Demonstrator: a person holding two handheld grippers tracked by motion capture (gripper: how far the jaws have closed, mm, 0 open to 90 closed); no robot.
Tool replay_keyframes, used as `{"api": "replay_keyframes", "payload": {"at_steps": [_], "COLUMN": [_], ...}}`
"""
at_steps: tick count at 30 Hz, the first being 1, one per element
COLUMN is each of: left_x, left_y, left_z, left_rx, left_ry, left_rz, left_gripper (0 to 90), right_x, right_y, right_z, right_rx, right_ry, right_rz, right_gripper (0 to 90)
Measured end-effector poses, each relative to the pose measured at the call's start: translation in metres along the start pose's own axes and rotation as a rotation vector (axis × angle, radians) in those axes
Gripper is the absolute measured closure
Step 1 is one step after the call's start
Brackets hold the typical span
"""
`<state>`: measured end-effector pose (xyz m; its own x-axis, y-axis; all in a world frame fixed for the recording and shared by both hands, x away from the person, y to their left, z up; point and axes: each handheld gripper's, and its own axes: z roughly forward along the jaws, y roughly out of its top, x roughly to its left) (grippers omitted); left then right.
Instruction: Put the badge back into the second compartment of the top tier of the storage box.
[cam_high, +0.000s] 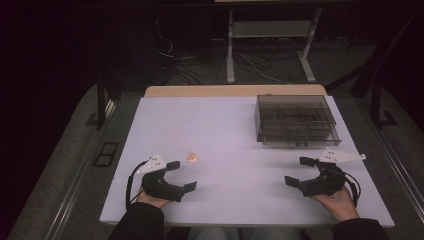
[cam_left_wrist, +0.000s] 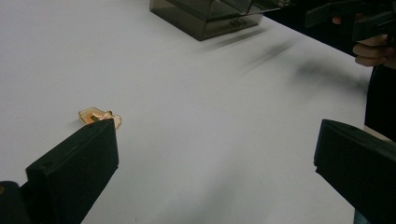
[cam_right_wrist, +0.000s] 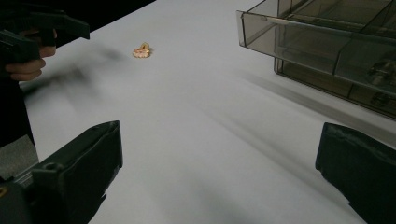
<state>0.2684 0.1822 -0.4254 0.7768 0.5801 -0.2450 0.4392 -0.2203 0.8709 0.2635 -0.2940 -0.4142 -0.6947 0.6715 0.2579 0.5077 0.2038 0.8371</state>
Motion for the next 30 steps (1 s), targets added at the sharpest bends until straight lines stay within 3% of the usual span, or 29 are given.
{"api": "replay_keyframes", "payload": {"at_steps": [13,30], "left_x": [-0.002,0.003], "left_y": [0.008,0.030], "left_z": [0.000,-0.003], "left_rx": [0.037,0.081], "left_ry": [-0.020,-0.011], "left_rz": [0.013,0.053], "left_gripper": [0.0,0.0], "right_x": [0.001,0.001], "right_y": [0.000,-0.001], "right_z": [0.000,0.001], "right_rx": [0.005,0.021], "right_ry": [0.002,0.009], "right_rz": [-0.001,-0.007], "right_gripper": [0.0,0.0]}}
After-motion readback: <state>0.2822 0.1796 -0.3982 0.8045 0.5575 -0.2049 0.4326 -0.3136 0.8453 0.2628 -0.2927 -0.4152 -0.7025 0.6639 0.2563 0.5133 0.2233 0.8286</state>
